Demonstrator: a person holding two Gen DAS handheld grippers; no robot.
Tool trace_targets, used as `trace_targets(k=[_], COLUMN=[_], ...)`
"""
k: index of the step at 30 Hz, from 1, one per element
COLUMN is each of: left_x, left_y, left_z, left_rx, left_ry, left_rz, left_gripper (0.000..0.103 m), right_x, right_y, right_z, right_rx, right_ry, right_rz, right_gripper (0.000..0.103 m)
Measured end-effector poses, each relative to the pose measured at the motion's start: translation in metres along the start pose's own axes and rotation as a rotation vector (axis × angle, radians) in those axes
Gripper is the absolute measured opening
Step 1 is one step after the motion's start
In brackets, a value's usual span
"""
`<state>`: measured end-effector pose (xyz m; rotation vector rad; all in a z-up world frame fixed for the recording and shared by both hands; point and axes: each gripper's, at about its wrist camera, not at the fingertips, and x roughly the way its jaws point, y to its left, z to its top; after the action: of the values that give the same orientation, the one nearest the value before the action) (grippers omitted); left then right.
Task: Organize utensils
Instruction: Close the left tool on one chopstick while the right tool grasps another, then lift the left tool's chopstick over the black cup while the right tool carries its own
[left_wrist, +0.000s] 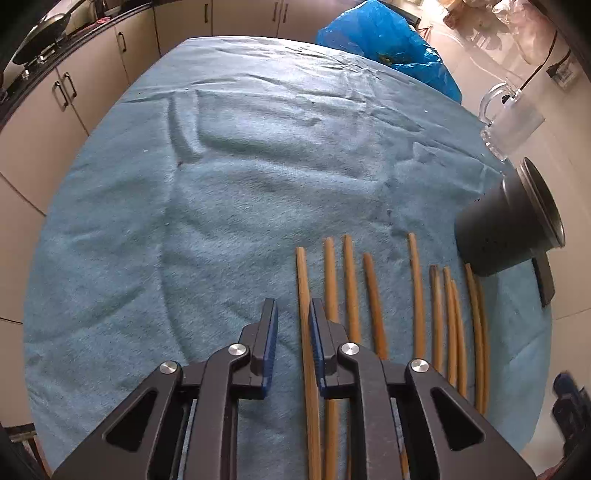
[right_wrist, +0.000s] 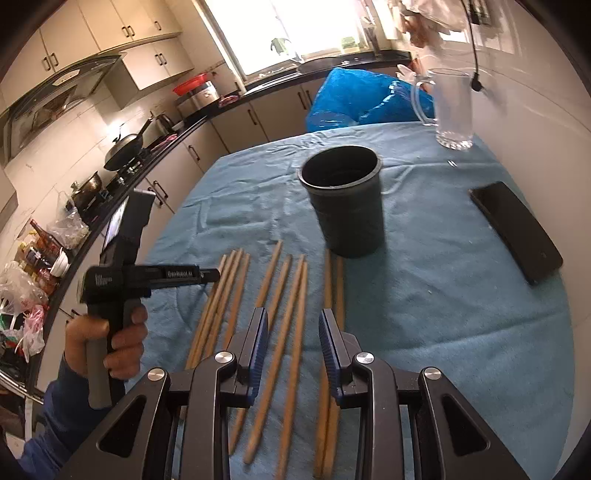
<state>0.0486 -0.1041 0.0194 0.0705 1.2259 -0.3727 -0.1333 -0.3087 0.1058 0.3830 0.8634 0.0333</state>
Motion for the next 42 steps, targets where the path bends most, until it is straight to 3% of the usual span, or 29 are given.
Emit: trace_targets(k=[4, 9, 14, 24, 27, 30, 32, 36, 42], left_x=[-0.007, -0.012, -0.013, -0.016, -0.014, -0.011, -0.010, -0.015, -0.052], left_y=[0.017, 0.033, 0.036, 0.046, 0.041, 0.034, 0.029, 0.034, 0.043], left_z=[-0.007, -0.011, -0.013, -0.018, -0.015, -0.012, -0.012, -0.012, -0.014], left_rx=[-0.019, -0.050, -0.058, -0.063, -0.052, -0.032, -0.022, -0.045, -0.079], left_ry=[-0.002, 0.004, 0.003, 0.003, 0.004, -0.008, -0.019, -0.028, -0.124], left_rz=[0.022, 0.013, 0.020, 0.003, 0.012, 0.041, 0.066, 0.010, -0.044], left_gripper=[0.017, 0.018, 0.021, 0.021, 0.027, 0.029, 0.008, 0.006, 0.006], right_x=[0.016, 0.056, 0.105, 0.171, 0.181, 0.185, 0.188, 0.180, 0.109], right_y=[0.012, 0.037, 0.054, 0.047, 0.046, 0.050, 0.051, 0.049, 0.065], right_z=[0.011, 0.030, 0.047, 0.060, 0.063, 0.068, 0.069, 0.067, 0.065], right_rx=[-0.032, -0.070, -0.092, -0.077, -0.084, -0.112, -0.122, -0.089, -0.094], right_ry=[0.029, 0.127, 0.189, 0.296, 0.311, 0.304, 0.305, 0.292, 0.098], right_rz=[-0.002, -0.007, -0.082, -0.174, -0.206, -0.235, -0.238, -0.151, -0.007], right_gripper=[0.031, 0.029, 0.029, 0.021, 0.019, 0.015, 0.008, 0.007, 0.006])
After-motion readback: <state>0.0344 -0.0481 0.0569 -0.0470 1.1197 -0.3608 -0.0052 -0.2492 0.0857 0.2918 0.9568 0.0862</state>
